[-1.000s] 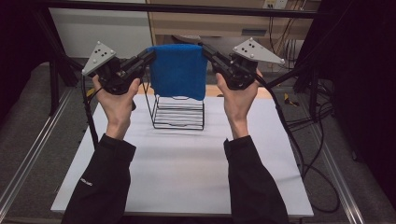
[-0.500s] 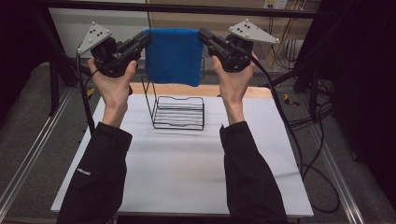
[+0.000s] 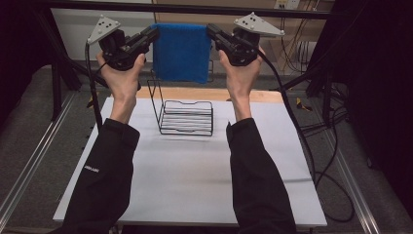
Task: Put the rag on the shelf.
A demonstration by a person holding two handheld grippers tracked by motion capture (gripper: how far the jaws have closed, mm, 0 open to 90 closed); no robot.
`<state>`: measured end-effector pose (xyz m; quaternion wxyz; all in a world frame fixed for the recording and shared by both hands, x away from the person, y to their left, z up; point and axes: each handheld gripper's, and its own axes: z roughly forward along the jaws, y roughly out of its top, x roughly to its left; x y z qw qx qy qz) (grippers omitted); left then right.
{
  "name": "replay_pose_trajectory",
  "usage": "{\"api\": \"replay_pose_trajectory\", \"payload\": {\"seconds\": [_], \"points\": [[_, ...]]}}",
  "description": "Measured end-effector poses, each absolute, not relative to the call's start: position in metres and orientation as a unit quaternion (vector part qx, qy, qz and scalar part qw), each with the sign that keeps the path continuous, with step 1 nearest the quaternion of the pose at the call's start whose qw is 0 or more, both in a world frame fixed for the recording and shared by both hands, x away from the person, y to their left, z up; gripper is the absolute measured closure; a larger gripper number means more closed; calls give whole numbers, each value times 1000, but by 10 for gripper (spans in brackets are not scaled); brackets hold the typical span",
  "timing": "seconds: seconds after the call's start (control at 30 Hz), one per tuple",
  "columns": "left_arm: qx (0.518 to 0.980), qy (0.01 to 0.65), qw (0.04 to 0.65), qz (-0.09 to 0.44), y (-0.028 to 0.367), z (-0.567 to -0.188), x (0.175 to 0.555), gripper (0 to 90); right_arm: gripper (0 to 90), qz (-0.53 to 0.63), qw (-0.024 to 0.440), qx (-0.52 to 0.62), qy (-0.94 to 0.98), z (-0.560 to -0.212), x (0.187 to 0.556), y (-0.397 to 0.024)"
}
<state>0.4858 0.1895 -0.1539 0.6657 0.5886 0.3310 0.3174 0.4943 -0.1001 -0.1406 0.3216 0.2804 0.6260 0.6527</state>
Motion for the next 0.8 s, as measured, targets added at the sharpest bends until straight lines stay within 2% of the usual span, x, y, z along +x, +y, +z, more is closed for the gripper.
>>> {"api": "replay_pose_trajectory", "payload": {"seconds": [0.4,0.8], "points": [[582,334,668,322,189,-166,507,842,880,648,325,281,629,-147,519,-100],[601,332,654,319,192,-188,512,842,879,637,317,281,644,-165,527,-99]]}}
